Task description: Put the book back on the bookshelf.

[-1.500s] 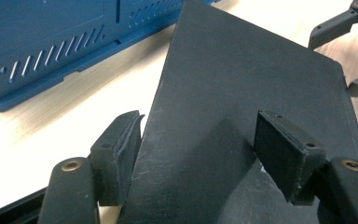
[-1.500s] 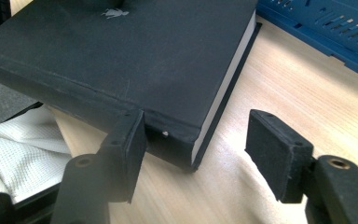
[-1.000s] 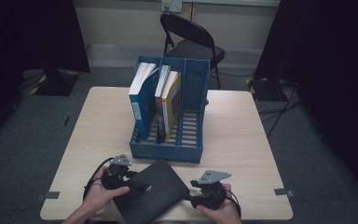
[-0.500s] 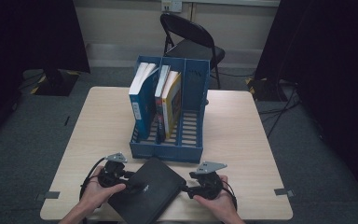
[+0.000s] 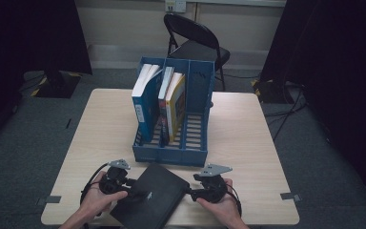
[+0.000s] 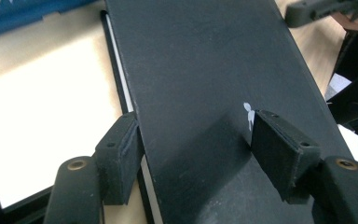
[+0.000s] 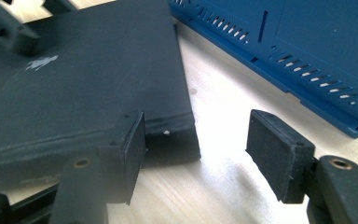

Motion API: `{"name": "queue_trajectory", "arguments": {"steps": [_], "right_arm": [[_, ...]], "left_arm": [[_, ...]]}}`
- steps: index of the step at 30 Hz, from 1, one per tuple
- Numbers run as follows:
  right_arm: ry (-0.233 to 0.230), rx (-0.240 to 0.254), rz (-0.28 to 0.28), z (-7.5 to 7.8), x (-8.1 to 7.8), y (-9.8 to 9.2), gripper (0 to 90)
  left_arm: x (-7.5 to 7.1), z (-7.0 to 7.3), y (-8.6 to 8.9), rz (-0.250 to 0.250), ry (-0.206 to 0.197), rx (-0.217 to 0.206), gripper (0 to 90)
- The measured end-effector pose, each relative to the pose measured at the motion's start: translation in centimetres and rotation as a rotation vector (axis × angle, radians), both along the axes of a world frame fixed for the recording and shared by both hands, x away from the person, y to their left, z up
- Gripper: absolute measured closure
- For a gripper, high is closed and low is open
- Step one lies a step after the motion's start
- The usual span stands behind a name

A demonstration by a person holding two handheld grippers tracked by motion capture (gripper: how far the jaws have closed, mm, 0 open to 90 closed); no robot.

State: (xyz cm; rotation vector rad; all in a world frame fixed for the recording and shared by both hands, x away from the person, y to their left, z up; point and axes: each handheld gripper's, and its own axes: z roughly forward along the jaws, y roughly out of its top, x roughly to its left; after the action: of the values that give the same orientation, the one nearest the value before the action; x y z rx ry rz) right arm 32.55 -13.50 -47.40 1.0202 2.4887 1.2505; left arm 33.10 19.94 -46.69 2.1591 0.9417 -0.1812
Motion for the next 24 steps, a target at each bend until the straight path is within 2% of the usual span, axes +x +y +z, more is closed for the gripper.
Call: {"name": "queue_trajectory", "arguments": {"steps": [1, 2, 3, 4, 8, 9, 11, 12, 15, 18, 24], "right_arm": [[0.0, 0.0, 0.0, 0.0, 0.0, 0.0, 37.0], [0.004, 0.003, 0.0, 0.0, 0.1, 0.0, 37.0], [0.006, 0.004, 0.0, 0.0, 0.1, 0.0, 36.9], [0.006, 0.004, 0.0, 0.0, 0.1, 0.0, 36.9], [-0.011, -0.003, -0.02, 0.0, -0.1, 0.2, 39.0], [-0.014, -0.002, -0.024, 0.0, -0.2, 0.2, 39.1], [-0.015, 0.003, -0.025, 0.0, -0.3, 0.2, 38.7], [-0.001, 0.01, -0.024, -0.1, 0.0, 0.1, 36.9], [-0.002, 0.014, -0.021, -0.2, 0.0, 0.0, 36.9], [-0.041, 0.003, -0.038, -0.2, 0.1, 0.7, 39.8], [-0.052, 0.009, -0.06, -0.3, 1.3, 2.0, 39.6]], "left_arm": [[0.0, 0.0, 0.0, 0.0, 0.0, 0.0, 34.8], [-0.2, 0.0, -0.1, 0.014, -0.009, -0.003, 34.6], [-0.2, -0.2, -0.2, 0.033, -0.001, -0.017, 34.0], [0.2, -0.3, -0.2, 0.035, 0.014, -0.032, 34.3], [1.1, -0.6, -0.4, 0.041, 0.008, -0.056, 36.6], [1.4, -0.6, -0.6, 0.061, 0.009, -0.063, 37.3], [1.5, -0.5, -0.9, 0.058, 0.003, -0.052, 36.3], [1.5, -0.5, -1.0, 0.053, -0.002, -0.048, 33.9], [1.9, -0.6, -0.9, 0.034, 0.004, -0.05, 33.7], [2.0, -0.6, -0.6, 0.066, 0.005, -0.046, 32.4], [1.9, -0.5, 0.3, 0.106, -0.016, -0.029, 29.1]]}}
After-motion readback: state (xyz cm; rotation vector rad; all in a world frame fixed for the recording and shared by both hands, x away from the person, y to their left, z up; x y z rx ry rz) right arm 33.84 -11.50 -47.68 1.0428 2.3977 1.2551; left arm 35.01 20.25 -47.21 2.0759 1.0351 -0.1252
